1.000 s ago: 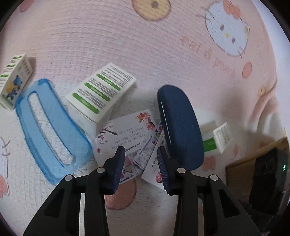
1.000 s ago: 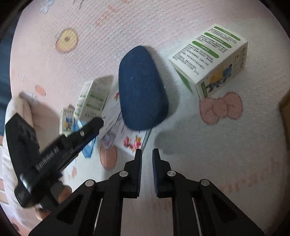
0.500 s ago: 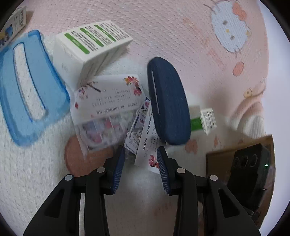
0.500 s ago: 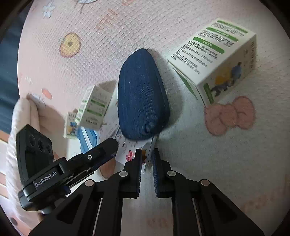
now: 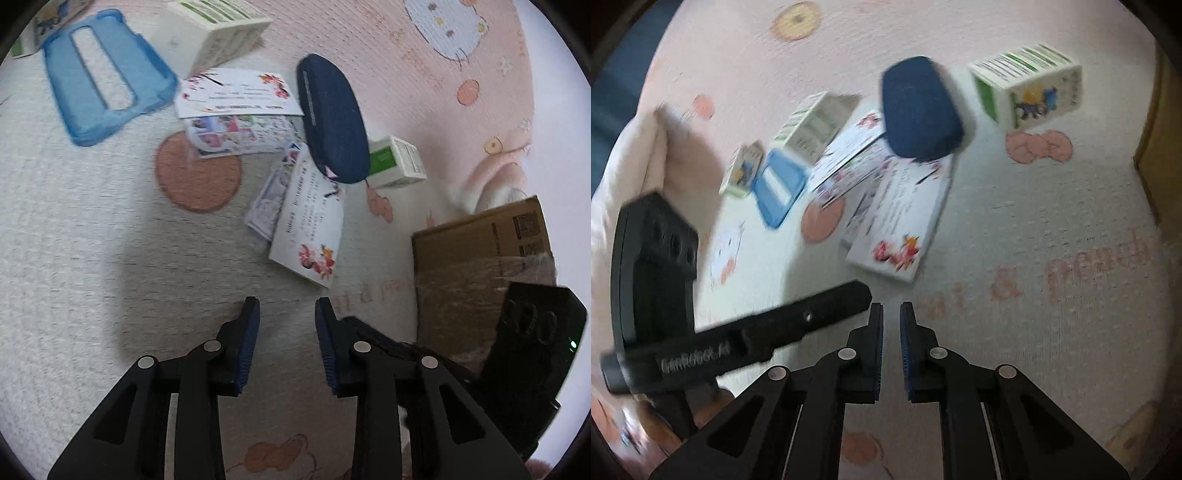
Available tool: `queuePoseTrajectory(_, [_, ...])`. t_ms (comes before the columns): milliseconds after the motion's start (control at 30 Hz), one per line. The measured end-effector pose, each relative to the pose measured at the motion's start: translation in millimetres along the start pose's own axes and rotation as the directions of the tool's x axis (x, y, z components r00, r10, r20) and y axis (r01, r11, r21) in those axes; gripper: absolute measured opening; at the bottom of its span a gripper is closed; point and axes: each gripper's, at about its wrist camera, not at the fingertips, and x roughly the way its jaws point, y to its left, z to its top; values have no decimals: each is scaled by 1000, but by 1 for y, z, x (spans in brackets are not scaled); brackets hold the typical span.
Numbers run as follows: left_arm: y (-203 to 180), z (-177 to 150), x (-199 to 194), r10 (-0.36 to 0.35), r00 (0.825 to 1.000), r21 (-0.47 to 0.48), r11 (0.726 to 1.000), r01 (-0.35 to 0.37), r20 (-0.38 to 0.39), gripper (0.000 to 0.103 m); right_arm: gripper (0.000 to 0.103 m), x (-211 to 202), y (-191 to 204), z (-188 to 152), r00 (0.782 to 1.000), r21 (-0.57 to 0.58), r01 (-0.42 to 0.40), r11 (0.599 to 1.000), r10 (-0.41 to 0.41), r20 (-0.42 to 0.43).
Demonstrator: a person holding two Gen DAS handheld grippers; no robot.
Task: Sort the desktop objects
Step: 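Close the left gripper on the white flower-printed card beside the navy case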
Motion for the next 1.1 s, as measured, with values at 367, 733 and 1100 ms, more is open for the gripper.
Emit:
queuePoseTrajectory(367, [4, 32, -13, 95, 986, -28, 995, -92, 140, 51, 8, -14, -36, 34, 994, 101, 32, 994, -43, 100])
queuePoseTrajectory(733, [-12, 65, 13, 95, 984, 79, 991, -108, 148, 50, 9, 31, -57, 66, 989, 135, -62, 989, 43, 141])
queuePoseTrajectory(1100, [-20, 44, 16, 26, 998, 181, 983, -36, 59, 38, 9, 21, -29, 37, 995, 57, 31, 998, -36, 97])
